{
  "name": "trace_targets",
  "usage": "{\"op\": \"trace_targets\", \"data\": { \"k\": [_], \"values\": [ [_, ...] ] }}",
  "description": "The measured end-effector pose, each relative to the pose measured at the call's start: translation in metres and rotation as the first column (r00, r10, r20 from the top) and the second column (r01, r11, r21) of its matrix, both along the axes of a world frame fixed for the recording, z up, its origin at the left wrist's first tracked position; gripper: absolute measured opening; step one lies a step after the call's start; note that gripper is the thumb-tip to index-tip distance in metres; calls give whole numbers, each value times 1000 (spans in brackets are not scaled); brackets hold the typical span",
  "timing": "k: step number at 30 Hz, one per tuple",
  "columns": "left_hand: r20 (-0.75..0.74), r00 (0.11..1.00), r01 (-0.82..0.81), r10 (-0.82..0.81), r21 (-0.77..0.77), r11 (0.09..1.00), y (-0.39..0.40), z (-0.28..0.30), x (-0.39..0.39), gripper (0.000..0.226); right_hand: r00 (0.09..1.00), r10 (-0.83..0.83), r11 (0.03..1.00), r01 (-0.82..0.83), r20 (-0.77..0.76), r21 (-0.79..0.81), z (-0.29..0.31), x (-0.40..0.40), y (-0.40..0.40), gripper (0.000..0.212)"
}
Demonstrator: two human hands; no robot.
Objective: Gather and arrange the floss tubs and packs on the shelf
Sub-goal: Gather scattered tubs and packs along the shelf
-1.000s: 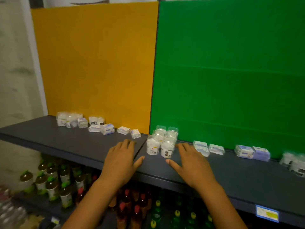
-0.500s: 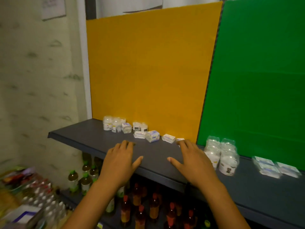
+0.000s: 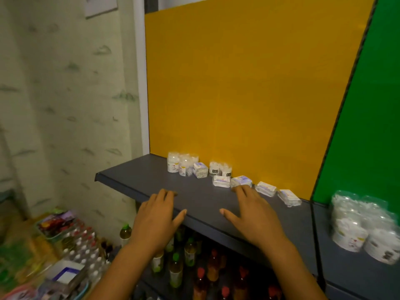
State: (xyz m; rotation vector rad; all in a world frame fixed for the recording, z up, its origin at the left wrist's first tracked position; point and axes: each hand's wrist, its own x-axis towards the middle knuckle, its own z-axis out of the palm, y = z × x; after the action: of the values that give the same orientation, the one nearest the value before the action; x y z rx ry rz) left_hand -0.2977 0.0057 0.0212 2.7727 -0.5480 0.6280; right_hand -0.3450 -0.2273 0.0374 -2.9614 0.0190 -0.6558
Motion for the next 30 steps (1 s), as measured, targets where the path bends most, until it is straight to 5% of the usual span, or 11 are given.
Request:
{"op": "trace_targets", "data": {
  "k": [30],
  "values": [
    [-91,992,81,-87,-64,995,-20,-9,301,54,1000,-30,997,29,8,70,-9,280,-22,61]
  ]
}}
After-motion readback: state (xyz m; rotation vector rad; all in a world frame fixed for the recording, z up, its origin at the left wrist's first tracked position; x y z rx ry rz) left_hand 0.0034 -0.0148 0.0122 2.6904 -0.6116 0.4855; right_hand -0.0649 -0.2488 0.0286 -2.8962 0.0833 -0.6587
